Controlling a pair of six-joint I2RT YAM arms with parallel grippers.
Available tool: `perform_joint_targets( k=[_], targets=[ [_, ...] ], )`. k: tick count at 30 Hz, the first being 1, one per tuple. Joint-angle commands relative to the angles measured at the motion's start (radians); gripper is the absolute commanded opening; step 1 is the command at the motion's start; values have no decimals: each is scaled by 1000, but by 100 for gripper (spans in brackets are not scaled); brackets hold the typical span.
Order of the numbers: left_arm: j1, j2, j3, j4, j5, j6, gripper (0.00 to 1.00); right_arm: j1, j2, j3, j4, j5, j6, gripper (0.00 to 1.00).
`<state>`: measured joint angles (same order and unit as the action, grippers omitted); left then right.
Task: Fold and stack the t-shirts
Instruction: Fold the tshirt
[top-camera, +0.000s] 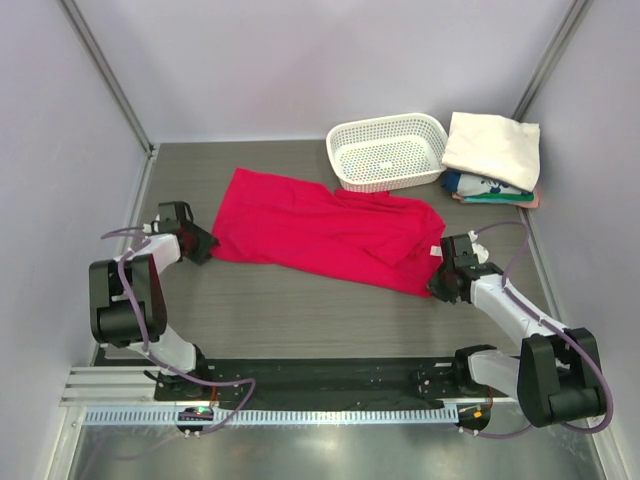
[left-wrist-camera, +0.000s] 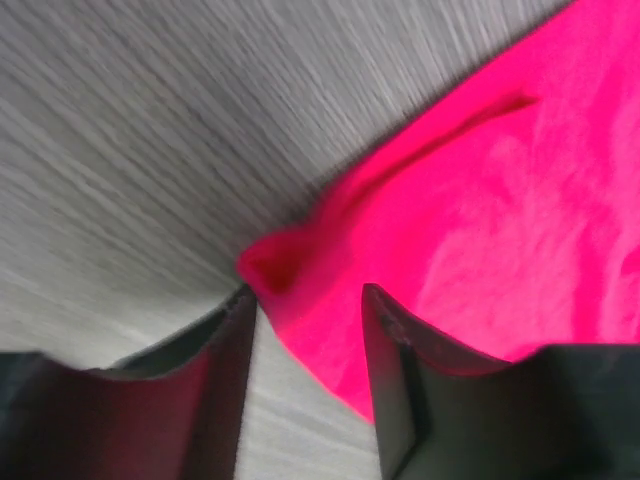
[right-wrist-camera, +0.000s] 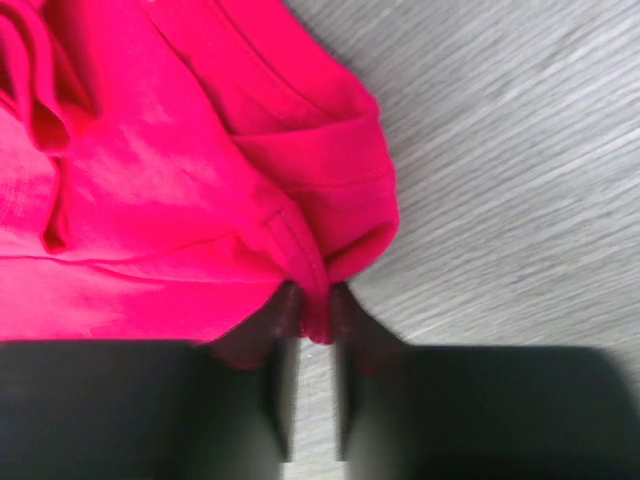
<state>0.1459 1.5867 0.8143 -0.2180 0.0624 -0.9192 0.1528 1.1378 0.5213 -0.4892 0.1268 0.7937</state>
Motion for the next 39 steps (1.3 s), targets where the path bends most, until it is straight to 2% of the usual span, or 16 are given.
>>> perform_joint_targets(
  k=[1, 2, 3, 5, 7, 9, 10, 14, 16, 17, 19, 22, 28, 31, 34, 39],
  targets=[
    [-5, 65, -12, 69, 14, -12, 36, -9, -3, 5, 58, 28, -37, 10],
    [-5, 81, -4, 81, 22, -9, 25, -7, 0, 11, 75, 14, -43, 4],
    [-6, 85, 5, 80, 36, -10, 8, -9, 2, 17, 80, 5, -48, 1],
    [-5, 76, 35, 43, 25, -23, 0, -9, 13, 58, 89, -6, -56, 1],
    [-2, 35, 89, 7, 7, -20, 0, -9, 45, 113, 90, -9, -70, 1],
    [10, -11, 153, -75, 5, -3, 0, -13, 82, 241, 66, 3, -86, 1],
    [14, -22, 239, -108, 5, 6, 0, -18, 111, 296, 49, 1, -97, 1],
    [50, -71, 480, -317, 27, 48, 0, -110, 249, 677, -53, -99, -142, 1],
    [73, -111, 595, -368, 39, 65, 0, -131, 264, 803, -97, -113, -146, 1],
    [84, -129, 624, -415, 45, 71, 0, -137, 270, 918, -148, -112, -152, 1],
    [133, -200, 664, -469, 60, 89, 0, -141, 249, 1003, -213, -92, -163, 1],
    [164, -292, 599, -500, 89, 105, 0, -139, 140, 949, -242, -90, -172, 1],
    [188, -571, 296, -529, 142, 126, 0, -140, -163, 553, -250, -115, -157, 1],
    [190, -698, 174, -579, 99, 149, 0, -139, -290, 352, -290, -115, -137, 1],
    [198, -815, 84, -661, 63, 148, 0, -139, -380, 272, -319, -113, -103, 1],
    [207, -909, 17, -747, 96, 123, 0, -140, -536, 197, -411, -90, -30, 1]
  ],
)
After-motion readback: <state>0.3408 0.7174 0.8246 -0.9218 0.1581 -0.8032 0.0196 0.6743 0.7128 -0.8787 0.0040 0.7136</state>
